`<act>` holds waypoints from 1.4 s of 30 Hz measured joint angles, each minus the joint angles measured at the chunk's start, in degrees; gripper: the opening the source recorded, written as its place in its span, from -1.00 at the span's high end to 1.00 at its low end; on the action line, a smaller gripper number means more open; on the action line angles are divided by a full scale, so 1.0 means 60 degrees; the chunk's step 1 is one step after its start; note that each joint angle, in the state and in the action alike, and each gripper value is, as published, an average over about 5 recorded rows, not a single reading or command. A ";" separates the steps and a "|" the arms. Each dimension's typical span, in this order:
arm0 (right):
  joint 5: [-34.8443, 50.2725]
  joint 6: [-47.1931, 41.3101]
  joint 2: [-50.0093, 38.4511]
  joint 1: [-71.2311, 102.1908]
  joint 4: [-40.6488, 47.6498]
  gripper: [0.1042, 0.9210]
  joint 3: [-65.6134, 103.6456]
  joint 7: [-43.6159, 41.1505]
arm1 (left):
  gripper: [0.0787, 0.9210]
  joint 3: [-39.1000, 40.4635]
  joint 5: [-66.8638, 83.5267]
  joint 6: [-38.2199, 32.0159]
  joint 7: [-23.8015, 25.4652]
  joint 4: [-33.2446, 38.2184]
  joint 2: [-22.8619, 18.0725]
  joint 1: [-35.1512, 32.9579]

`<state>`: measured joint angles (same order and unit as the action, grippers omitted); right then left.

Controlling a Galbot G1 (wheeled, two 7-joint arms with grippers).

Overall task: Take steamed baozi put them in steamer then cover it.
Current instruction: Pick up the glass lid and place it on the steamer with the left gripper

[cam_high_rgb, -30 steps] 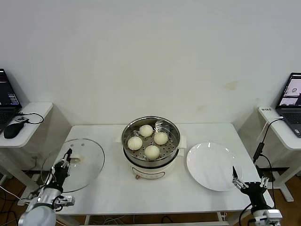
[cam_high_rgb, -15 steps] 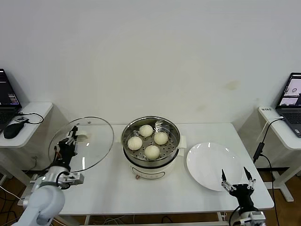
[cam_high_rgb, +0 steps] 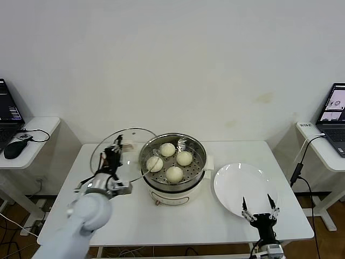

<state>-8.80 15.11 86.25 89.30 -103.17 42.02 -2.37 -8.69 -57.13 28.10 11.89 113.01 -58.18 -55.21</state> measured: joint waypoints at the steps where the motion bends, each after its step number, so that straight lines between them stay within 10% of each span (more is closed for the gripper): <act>1: -0.0072 0.0030 0.0028 -0.0024 0.0043 -0.76 -0.0013 0.0020 | 0.87 0.0171 -0.0161 0.0046 0.0103 -0.0060 -0.0123 0.0137; 22: -0.0721 0.0440 0.0356 -0.0056 0.0596 -0.76 -0.0111 0.0225 | 0.87 0.1734 -0.3057 0.0136 0.0916 -0.1789 -0.2866 0.1380; 42: -0.0812 0.0485 0.0388 -0.0044 0.0689 -0.76 -0.0194 0.0232 | 0.87 0.1967 -0.3912 -0.0025 0.0868 -0.2628 -0.3942 0.1340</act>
<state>-13.67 18.02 88.57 89.03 -99.04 40.85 -0.98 3.11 -80.60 27.95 17.09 97.24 -81.83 -47.17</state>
